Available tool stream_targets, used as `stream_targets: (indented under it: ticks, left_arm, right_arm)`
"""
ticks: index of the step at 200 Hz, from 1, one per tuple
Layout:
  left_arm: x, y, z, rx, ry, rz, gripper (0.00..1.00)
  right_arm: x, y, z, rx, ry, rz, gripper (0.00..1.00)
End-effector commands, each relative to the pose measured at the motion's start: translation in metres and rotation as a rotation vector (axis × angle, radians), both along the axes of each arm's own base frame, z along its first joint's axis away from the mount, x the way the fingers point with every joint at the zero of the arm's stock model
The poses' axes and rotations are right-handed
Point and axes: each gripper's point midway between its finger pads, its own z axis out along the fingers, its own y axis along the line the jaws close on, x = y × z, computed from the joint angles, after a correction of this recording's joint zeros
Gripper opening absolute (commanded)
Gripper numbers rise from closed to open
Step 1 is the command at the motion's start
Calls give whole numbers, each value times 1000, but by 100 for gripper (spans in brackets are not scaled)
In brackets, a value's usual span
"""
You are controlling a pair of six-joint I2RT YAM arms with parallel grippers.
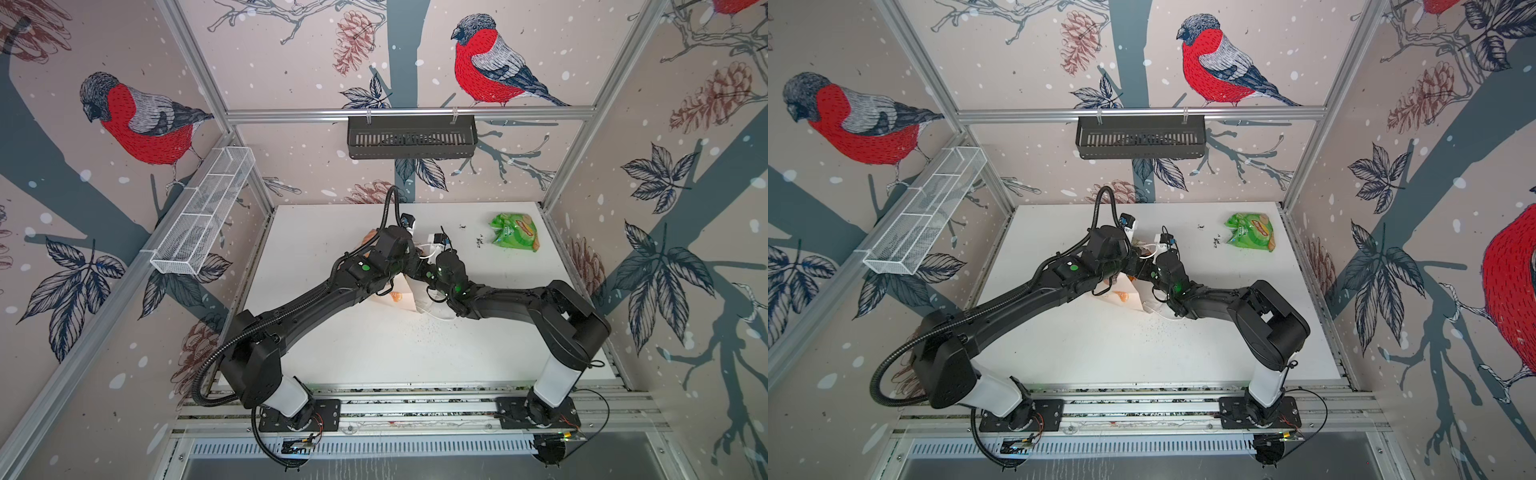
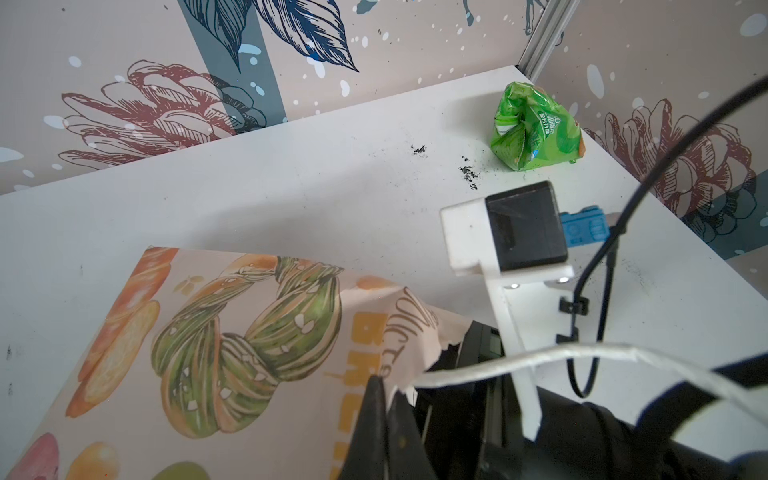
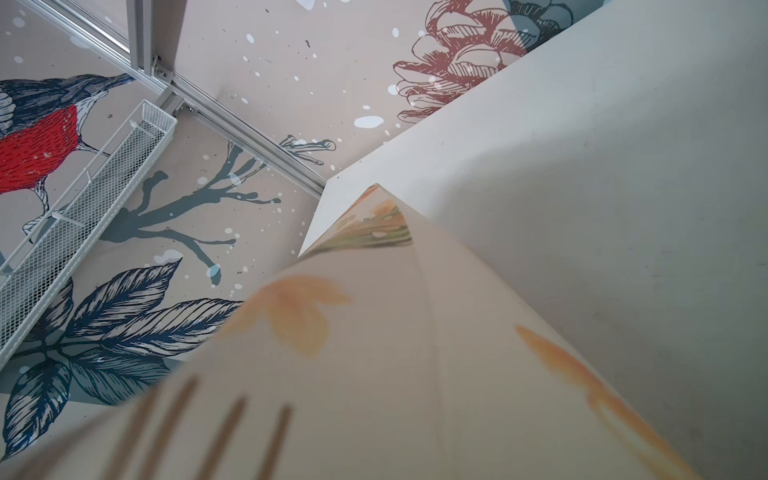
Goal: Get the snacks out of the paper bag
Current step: 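Close the right gripper on the orange snack packet inside the bag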
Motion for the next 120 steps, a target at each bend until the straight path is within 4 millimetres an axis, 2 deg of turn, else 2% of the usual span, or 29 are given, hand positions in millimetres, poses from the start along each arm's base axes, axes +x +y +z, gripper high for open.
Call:
stream_targets:
  ticks: [1, 30, 120]
  left_arm:
    - [7, 6, 7, 0, -29, 48, 0]
    - [9, 10, 4, 16, -27, 73, 0]
    - [14, 25, 7, 50, -56, 151, 0]
  right_arm:
    - [5, -8, 12, -22, -58, -51, 0]
    - [1, -11, 18, -35, -70, -59, 0]
    - [-13, -32, 54, -73, -142, -114, 0]
